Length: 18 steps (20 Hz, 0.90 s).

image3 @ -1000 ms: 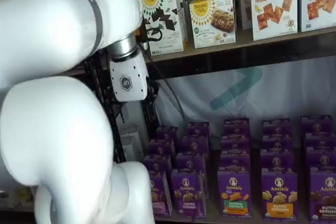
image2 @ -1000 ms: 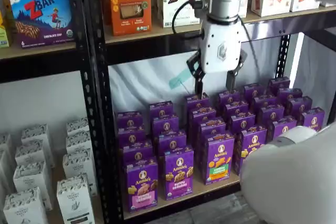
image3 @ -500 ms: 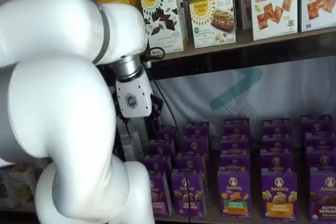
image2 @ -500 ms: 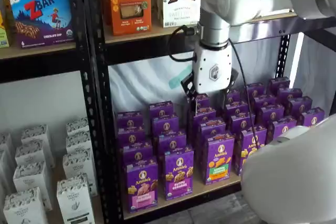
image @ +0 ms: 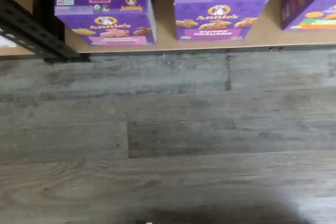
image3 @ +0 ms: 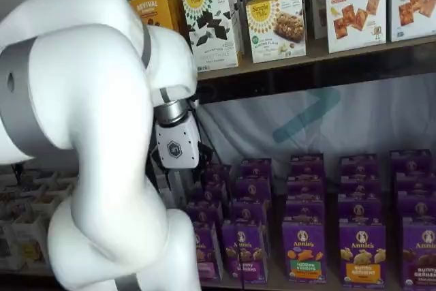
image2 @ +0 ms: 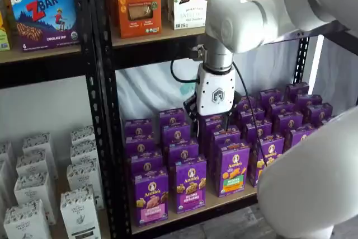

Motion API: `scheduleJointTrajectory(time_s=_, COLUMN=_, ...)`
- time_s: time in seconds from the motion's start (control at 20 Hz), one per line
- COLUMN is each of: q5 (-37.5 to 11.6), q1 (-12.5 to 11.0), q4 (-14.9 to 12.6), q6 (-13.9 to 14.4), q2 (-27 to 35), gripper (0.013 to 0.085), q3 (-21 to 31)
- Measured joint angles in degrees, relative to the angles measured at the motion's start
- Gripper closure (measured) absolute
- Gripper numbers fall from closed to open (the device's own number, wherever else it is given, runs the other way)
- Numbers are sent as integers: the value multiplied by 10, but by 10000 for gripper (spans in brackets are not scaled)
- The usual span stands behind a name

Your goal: Pick up the purple box with a pink patch in the middle, on the bottom shelf, the first box from the left

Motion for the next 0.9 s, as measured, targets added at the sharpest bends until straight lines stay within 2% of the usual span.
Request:
scheduleJointTrajectory(time_s=0.6, q5=-118, q1=10, q4=26, q6=-11, q2=125, gripper=130, q3=7)
scheduleJointTrajectory(time_s=0.9, q5=-180, q1=17, q4=17, q6=1, q2=183, gripper=130, q3=-4)
